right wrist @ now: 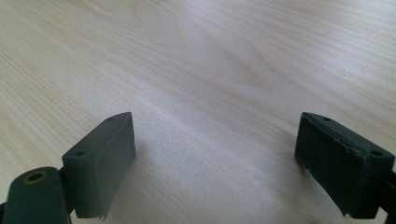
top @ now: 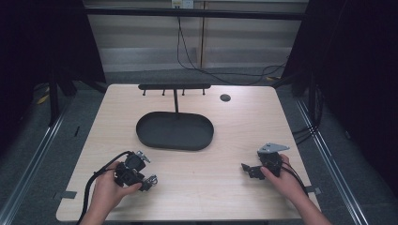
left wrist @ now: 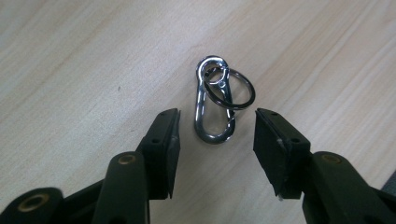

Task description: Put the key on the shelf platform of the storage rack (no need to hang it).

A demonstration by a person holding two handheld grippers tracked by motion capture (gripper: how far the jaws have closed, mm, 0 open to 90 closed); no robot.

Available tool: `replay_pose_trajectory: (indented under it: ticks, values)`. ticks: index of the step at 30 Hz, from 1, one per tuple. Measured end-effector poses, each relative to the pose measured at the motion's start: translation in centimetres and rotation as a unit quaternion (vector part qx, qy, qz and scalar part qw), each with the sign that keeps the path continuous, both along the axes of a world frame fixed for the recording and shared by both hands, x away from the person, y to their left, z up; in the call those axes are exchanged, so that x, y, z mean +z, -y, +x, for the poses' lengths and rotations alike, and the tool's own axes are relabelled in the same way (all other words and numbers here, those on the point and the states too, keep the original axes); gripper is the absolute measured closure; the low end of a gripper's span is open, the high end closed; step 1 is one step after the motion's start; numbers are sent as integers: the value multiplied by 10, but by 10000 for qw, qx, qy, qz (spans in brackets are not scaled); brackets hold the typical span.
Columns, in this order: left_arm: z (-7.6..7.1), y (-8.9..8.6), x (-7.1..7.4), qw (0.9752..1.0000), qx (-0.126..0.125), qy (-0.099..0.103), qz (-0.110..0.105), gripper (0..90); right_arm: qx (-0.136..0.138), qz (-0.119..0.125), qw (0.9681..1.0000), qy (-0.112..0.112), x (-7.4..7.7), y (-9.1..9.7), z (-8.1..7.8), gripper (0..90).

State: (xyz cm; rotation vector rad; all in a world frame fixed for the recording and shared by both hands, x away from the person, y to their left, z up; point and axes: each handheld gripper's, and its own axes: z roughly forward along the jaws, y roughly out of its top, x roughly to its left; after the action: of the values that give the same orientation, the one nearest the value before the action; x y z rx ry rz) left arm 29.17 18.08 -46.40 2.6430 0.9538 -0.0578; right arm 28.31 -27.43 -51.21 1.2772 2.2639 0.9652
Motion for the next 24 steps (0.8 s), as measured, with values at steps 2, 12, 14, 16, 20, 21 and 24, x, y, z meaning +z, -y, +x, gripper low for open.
replay_pose_trajectory:
  ticks: [2,12,14,16,20,21,24]
  values:
    - [0,2,0,10000,-10,-7,35,508,7,0,10000,8,0,0,0,119]
    - [1,9,-2,9996,-66,56,250,549,5,1,10000,7,0,0,0,119]
    - [1,11,-2,9994,-54,99,315,572,5,3,10000,5,0,0,0,119]
    - [1,14,-2,9990,-111,171,397,586,8,-1,10000,9,0,0,0,119]
    - [0,20,-3,9984,-110,376,417,642,8,0,10000,9,0,0,0,119]
    - [0,21,-3,9985,-85,355,408,660,5,2,10000,5,0,0,0,119]
    - [2,22,-2,9985,-1,322,432,678,8,1,10000,8,0,0,0,119]
